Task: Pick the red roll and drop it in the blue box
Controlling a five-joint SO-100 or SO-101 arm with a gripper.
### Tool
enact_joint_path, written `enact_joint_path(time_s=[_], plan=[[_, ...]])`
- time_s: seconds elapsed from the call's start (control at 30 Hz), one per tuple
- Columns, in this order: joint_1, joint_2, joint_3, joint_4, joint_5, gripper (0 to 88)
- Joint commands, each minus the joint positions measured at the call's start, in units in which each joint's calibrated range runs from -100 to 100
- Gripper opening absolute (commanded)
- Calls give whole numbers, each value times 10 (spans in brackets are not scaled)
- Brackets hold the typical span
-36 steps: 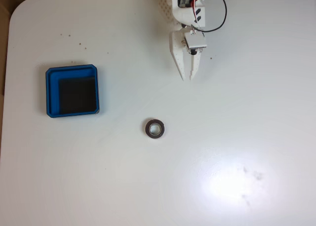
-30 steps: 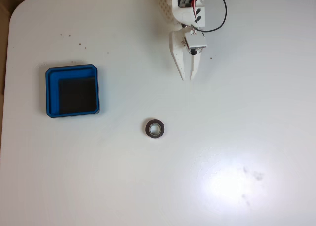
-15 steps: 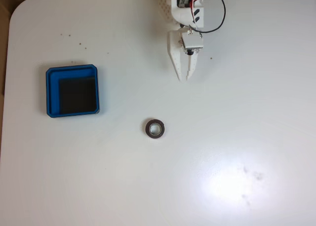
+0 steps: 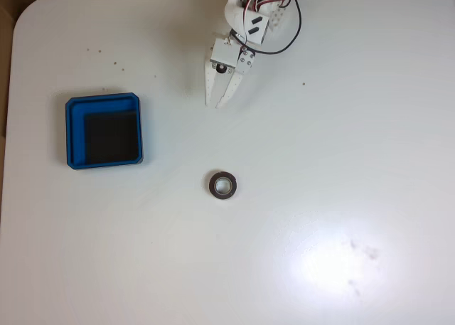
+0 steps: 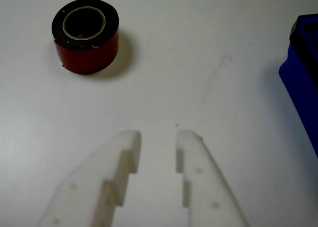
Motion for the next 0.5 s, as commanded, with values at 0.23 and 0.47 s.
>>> enact_joint_path(time_s=[0.23, 0.47], plan=[[5, 251, -229, -13, 3, 7], [-6, 451, -424, -13, 3, 7]])
